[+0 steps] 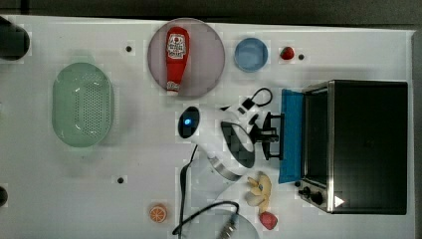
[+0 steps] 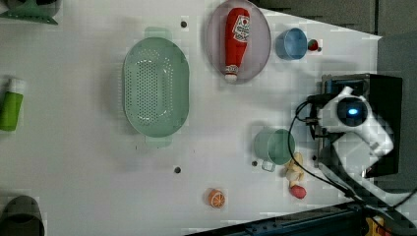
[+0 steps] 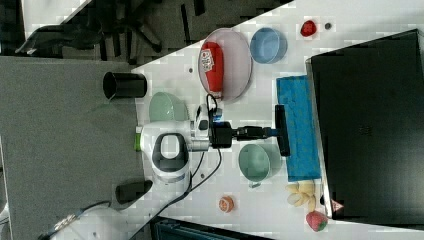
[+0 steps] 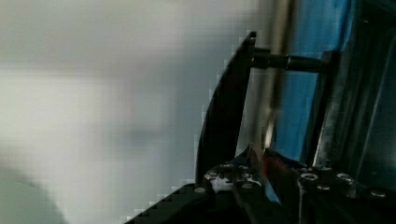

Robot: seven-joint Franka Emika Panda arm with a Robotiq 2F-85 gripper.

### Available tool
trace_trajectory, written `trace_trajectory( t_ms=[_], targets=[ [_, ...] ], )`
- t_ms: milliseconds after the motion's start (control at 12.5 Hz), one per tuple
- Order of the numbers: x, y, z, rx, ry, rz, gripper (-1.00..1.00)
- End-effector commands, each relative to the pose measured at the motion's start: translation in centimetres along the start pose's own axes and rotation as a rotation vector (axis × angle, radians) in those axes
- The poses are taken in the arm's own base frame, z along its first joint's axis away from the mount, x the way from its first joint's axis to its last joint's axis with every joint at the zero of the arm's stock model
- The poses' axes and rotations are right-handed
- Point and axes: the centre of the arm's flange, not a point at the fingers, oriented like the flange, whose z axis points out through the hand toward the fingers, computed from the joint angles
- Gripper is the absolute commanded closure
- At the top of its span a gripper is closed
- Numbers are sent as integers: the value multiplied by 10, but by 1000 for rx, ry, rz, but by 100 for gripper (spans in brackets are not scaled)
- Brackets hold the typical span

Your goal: Flap open oven.

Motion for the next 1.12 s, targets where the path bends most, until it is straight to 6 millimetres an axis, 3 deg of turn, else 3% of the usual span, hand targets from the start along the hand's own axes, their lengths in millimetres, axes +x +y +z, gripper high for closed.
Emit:
trace_trajectory(
  t_ms=[80, 400, 720, 960, 1120],
  targets=[
    [6, -25, 4, -30, 6, 103, 65],
    [18, -65, 26, -77, -5, 50, 65],
    [22, -83, 43, -61, -5, 49, 65],
    [30, -78, 32, -37, 23, 81, 65],
    [44, -64, 0, 67, 74, 182, 65]
  ],
)
